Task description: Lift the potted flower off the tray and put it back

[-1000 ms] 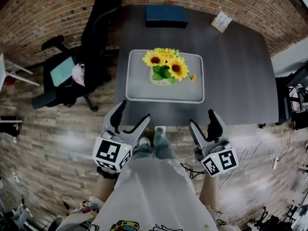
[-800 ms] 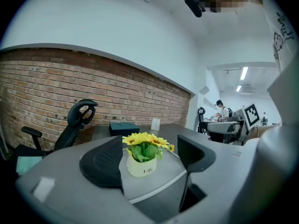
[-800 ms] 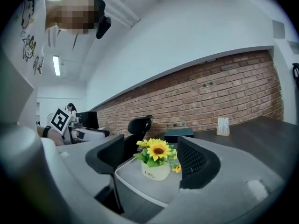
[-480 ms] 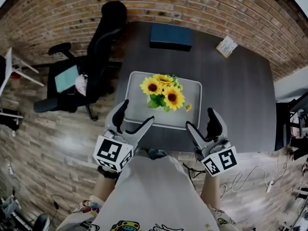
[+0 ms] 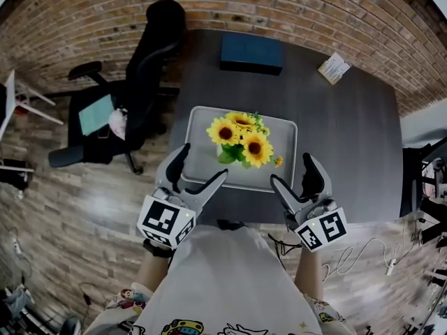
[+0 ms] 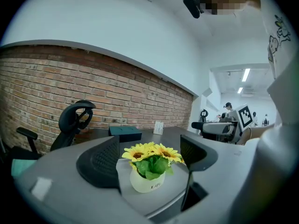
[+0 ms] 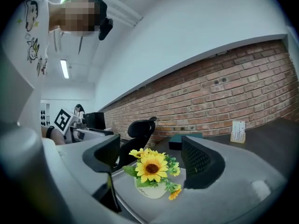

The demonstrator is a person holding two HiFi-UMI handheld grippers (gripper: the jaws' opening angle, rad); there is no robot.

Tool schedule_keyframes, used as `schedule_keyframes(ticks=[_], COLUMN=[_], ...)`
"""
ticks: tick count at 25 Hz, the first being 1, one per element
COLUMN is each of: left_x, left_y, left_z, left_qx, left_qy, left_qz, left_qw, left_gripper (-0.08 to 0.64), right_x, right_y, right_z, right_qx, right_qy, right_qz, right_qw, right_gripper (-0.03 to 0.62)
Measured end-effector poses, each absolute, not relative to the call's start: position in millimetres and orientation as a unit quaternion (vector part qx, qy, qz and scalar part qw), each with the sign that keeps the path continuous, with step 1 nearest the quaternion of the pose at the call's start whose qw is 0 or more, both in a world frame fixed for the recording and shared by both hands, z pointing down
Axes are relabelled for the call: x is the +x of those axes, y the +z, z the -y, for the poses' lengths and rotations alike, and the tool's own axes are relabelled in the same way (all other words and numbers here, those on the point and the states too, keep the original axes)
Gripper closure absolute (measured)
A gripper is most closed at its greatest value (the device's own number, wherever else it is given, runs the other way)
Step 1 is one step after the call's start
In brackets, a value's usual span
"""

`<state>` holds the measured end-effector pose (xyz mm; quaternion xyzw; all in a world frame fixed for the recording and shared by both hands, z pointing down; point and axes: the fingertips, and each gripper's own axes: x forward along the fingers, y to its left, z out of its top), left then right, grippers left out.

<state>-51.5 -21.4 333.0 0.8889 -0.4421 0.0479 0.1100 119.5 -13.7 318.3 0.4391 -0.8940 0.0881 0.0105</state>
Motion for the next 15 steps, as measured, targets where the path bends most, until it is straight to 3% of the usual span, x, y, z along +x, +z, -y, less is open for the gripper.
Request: schedule_keyframes(ticks=[15], left_x=[-47], left_y=[354], left_z=[31], left_qx=[0.905], left_qy=[0.063], left_qz=[0.403], left_qw=[0.125], left_gripper=[0.136], right_x=[103], right_y=[335], right_z=[24], right_qx=[0.425], right_qy=[0.099], right_qz=[0.899], right_qw=[0.027], right_gripper=[0.16])
